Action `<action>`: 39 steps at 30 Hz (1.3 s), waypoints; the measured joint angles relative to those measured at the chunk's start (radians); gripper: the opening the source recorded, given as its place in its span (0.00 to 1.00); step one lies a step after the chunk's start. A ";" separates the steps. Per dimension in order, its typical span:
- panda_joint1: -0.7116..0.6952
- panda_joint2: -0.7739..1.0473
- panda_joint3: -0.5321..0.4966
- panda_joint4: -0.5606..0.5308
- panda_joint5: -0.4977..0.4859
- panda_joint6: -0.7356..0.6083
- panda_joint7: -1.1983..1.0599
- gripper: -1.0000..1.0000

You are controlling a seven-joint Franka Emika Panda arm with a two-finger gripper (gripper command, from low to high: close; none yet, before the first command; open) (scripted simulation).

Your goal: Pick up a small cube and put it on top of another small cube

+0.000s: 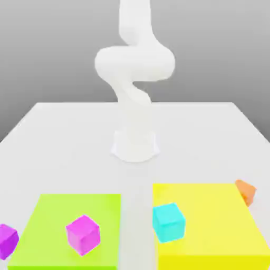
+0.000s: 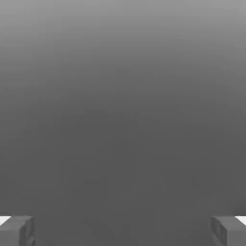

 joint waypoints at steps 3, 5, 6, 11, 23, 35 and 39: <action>0.090 0.080 -0.015 -0.035 0.009 0.043 -0.140 0.50; 0.149 0.131 -0.026 -0.058 0.013 0.071 -0.228 0.50; 0.176 0.156 -0.029 -0.069 0.017 0.085 -0.274 0.50; 0.305 0.284 -0.039 -0.125 0.039 0.155 -0.500 0.50; 0.554 0.588 0.005 -0.258 0.080 0.320 -1.038 0.50; 0.706 0.912 0.064 -0.353 -0.039 0.525 -1.365 0.50; 0.723 1.046 0.043 -0.332 -0.059 0.635 -1.354 0.00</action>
